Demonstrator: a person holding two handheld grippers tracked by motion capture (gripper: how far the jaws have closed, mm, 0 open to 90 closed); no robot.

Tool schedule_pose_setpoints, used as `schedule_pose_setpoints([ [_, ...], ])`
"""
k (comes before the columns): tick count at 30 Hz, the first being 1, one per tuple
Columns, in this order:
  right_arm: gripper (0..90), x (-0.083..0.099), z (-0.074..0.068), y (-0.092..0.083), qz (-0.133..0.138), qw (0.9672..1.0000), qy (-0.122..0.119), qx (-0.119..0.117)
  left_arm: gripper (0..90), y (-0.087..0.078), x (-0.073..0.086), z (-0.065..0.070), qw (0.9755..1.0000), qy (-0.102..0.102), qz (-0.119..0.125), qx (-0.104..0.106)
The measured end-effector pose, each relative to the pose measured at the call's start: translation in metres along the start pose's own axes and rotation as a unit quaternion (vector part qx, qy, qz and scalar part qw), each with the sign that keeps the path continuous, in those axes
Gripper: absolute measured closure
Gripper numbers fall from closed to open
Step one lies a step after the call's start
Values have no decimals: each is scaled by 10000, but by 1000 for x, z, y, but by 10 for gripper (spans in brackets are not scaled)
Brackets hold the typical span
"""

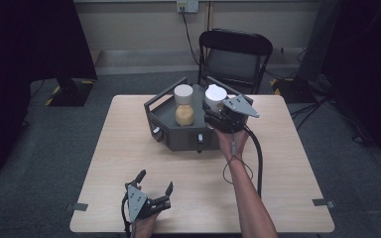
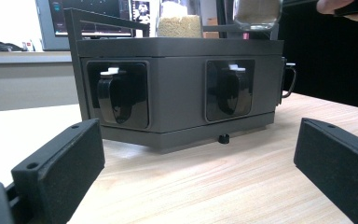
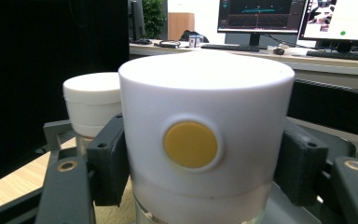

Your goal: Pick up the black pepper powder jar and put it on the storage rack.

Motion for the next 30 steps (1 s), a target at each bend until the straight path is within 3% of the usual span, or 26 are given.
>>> schedule_pose_setpoints([
  [10, 302, 7, 1, 23, -71, 9998, 100, 145, 10, 0, 0, 0, 10000, 1, -1, -1],
  [12, 301, 10, 0, 27, -114, 9997, 32, 194, 12, 0, 0, 0, 10000, 0, 1, -1],
  [17, 301, 14, -2, 31, -117, 9994, 27, 317, 11, 0, 0, 0, 10000, 0, 1, -1],
  [30, 301, 19, -2, 36, -227, 9992, -9, 333, 12, 0, 0, 0, 10000, 3, 0, -14],
])
Point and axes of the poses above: each handheld gripper's, and its own axes: y roughly forward along the jaws, x roughly out of its underside, z roughly to its right, the point moved 1 cm from there along y, roughly forward along the jaws, and after that the axes turned 8 degrees about z, right-handed, at the moved point
